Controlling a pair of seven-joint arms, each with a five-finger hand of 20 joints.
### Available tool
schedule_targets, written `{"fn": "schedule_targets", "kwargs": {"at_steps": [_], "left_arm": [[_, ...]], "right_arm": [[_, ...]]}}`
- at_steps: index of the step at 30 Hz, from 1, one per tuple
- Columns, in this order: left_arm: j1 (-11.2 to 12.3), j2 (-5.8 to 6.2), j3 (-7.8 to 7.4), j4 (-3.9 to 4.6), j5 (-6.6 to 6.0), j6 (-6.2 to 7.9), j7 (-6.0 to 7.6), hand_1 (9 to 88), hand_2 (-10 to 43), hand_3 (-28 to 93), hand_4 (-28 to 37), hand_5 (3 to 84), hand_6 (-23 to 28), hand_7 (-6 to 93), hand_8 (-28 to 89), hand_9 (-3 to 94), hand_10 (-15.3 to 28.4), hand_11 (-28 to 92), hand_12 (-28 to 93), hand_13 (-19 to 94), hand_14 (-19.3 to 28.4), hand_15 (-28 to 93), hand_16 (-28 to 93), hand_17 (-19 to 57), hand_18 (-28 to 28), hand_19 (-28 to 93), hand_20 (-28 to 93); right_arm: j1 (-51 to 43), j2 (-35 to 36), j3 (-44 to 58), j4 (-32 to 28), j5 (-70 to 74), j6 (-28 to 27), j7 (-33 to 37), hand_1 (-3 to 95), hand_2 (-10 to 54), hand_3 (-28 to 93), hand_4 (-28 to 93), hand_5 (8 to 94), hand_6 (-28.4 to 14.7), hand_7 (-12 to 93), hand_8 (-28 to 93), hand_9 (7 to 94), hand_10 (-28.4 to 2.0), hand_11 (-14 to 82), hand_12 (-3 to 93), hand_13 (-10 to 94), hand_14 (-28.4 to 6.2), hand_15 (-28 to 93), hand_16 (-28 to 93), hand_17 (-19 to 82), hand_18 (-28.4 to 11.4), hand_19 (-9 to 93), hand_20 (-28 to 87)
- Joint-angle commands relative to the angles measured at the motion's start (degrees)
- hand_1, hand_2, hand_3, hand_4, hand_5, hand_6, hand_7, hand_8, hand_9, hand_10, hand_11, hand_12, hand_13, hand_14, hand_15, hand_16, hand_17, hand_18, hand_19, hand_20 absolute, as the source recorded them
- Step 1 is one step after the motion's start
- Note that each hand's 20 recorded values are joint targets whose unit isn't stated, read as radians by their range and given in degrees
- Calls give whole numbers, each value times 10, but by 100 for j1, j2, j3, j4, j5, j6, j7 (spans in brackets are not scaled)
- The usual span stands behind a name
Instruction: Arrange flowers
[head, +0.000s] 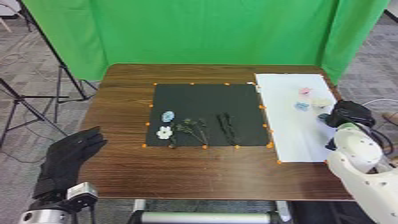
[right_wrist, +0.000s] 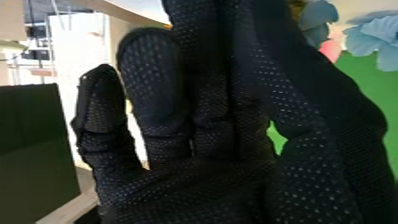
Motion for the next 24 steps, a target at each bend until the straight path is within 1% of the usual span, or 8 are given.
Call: {"fn": "schedule_targets", "kwargs": {"at_steps": [1, 3, 5, 8, 10, 12, 19, 24], "left_arm": [[73, -53, -3, -1, 16, -54, -40, 282, 57, 833, -125, 494, 151, 152, -89, 404, 219, 361, 97, 277, 279, 582, -115, -92, 215, 567, 147], [88, -50, -9, -4, 19, -50, -27, 283, 57, 833, -124, 494, 151, 152, -89, 404, 220, 361, 97, 278, 279, 583, -115, -92, 215, 568, 147], [93, -50, -16, -6, 9, -57, -27, 282, 57, 833, -123, 494, 151, 152, -89, 404, 220, 362, 97, 278, 280, 583, -115, -92, 215, 567, 147], [88, -52, -34, -5, 26, -73, -44, 282, 56, 834, -121, 494, 151, 152, -89, 404, 220, 362, 97, 278, 280, 583, -115, -92, 214, 567, 147], [84, -51, -29, -6, 33, -78, -44, 281, 56, 835, -119, 494, 151, 152, -89, 404, 221, 362, 97, 278, 280, 583, -115, -92, 214, 567, 147], [69, -65, -39, 2, 58, -109, -85, 283, 56, 836, -118, 494, 151, 152, -89, 405, 220, 361, 97, 278, 280, 582, -115, -92, 214, 566, 147], [54, -39, -16, 12, 54, -94, -79, 284, 56, 835, -114, 495, 150, 153, -89, 405, 220, 360, 97, 278, 280, 582, -115, -92, 214, 566, 147], [-14, -90, -36, 25, 122, -190, -193, 284, 55, 835, -113, 494, 150, 153, -90, 405, 220, 360, 97, 278, 280, 582, -115, -92, 214, 566, 147]], "right_arm": [[-151, 64, -174, 68, -257, 337, 57, 524, -87, 704, -283, 791, 40, 281, -22, 871, -61, 153, 305, 711, -50, 678, 234, 339, -221, 904, 263], [-145, 131, -265, 61, -309, 598, 198, 517, -90, 719, -283, 796, 39, 275, -11, 874, -60, 148, 310, 712, -50, 679, 236, 341, -222, 906, 261], [-142, 116, -154, -67, -202, 161, 241, 504, -87, 735, -283, 792, 36, 278, -3, 867, -64, 155, 312, 712, -54, 678, 238, 341, -224, 908, 260], [-128, 80, -22, -169, 131, -119, 246, 397, -83, 833, -283, 635, -29, 273, -106, 680, -140, 258, 194, 627, -98, 721, 214, 303, -250, 905, 237], [-138, 39, 75, -246, 143, -421, 200, 318, -86, 877, -283, 504, -107, 203, -115, 521, -209, 265, 168, 537, -148, 761, 184, 269, -272, 900, 227], [-127, 10, 102, -276, 231, -496, 155, 293, -88, 888, -282, 440, -151, 159, -93, 453, -236, 256, 170, 495, -164, 776, 164, 253, -280, 896, 224], [-33, -22, -119, -342, 98, -299, -102, 282, -87, 879, -283, 406, -161, 145, -83, 410, -248, 253, 171, 469, -172, 783, 154, 237, -283, 886, 223], [35, -20, -311, -338, -18, -175, 73, 281, -85, 864, -283, 394, -144, 151, -89, 409, -239, 244, 168, 471, -172, 784, 147, 237, -284, 880, 226]]}}
